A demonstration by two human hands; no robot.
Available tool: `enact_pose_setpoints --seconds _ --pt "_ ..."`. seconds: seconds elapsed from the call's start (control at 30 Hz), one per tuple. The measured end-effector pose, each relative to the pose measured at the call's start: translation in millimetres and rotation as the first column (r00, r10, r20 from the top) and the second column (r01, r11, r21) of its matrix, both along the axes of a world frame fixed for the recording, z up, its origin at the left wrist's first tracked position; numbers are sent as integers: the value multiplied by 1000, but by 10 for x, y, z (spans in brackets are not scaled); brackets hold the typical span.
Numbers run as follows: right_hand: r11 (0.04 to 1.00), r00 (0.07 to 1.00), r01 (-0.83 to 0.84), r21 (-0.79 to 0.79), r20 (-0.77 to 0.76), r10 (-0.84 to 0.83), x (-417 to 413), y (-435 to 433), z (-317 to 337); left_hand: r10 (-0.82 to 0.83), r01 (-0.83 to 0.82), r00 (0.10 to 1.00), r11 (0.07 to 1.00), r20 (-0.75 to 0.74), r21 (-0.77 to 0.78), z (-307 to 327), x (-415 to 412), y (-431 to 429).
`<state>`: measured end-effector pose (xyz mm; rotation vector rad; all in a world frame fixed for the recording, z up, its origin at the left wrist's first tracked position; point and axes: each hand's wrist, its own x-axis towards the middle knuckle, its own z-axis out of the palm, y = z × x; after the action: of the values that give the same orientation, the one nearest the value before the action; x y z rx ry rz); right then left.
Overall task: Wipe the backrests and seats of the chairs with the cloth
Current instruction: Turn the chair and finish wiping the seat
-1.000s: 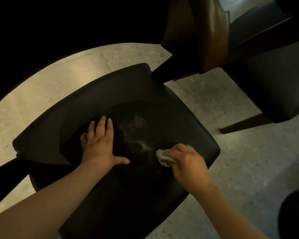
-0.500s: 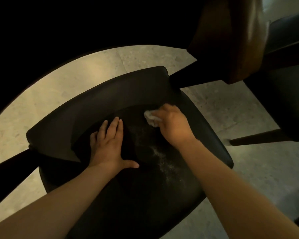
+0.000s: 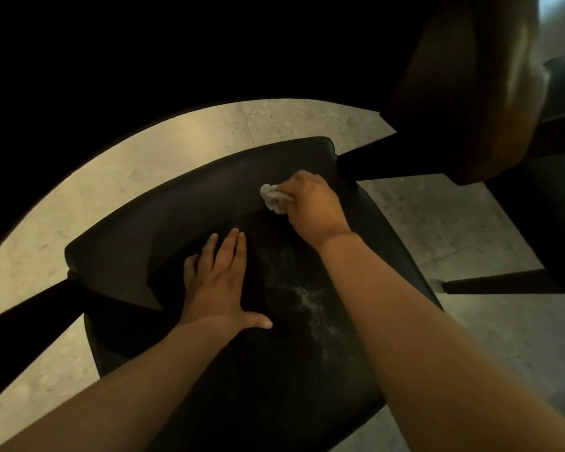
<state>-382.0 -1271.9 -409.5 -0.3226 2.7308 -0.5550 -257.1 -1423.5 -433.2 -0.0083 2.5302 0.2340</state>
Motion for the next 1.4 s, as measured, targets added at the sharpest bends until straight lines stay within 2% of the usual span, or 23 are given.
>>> enact_pose_setpoints --seconds 0.1,0.2,0.3,0.37,0.43,0.53,0.6,0.67,0.73,0.9,0.97,1.03,1.07,1.1,1.17,1.23,1.3,1.4 --pt "1000 999 -22 11 40 22 186 63 -74 15 -13 1000 998 -25 66 9 37 -28" --pt "991 978 -125 42 174 116 528 251 -5 46 -39 998 988 -45 148 27 76 -85" --pt "969 918 -242 45 334 214 787 469 179 99 -76 992 964 -75 256 74 154 -116" --pt "972 913 -233 22 349 211 758 469 270 139 -98 982 951 -124 292 112 218 -125" --pt "986 952 -167 10 260 159 541 313 294 188 -146 974 950 -131 278 119 223 -132" --pt "986 985 -131 101 124 118 73 -83 221 263 -245 960 956 -94 162 93 120 -174" --pt "984 989 -126 129 98 114 -190 -336 131 291 -282 952 955 -95 95 58 84 -231" --pt "983 983 -117 139 158 94 -367 -505 10 276 -272 957 961 -91 53 17 97 -291" --pt "947 958 -203 248 251 139 -389 -593 -35 253 -249 962 967 -103 42 -29 136 -336" --pt "954 955 -260 152 189 231 282 -199 139 225 -219 962 974 -152 58 -57 185 -369" --pt "930 916 -322 175 304 260 476 -93 278 213 -207 965 977 -154 58 -55 189 -379" --pt "890 848 -375 260 484 216 429 -65 364 204 -197 966 979 -156 61 -65 194 -389" --pt "884 834 -374 280 519 188 388 -78 385 203 -196 967 979 -155 62 -69 197 -394" --pt "894 850 -347 282 497 173 338 -118 417 201 -194 967 979 -155 58 -71 204 -396" --pt "945 942 -248 211 280 185 205 -226 384 195 -191 967 981 -165 44 -79 210 -391" --pt "973 975 -210 99 94 201 11 -440 267 195 -191 966 981 -171 42 -88 208 -392" --pt "969 971 -237 71 46 234 -155 -706 138 193 -187 966 981 -172 52 -100 208 -407" --pt "957 964 -263 122 76 255 -274 -917 -41 197 -190 963 980 -182 59 -112 218 -427"
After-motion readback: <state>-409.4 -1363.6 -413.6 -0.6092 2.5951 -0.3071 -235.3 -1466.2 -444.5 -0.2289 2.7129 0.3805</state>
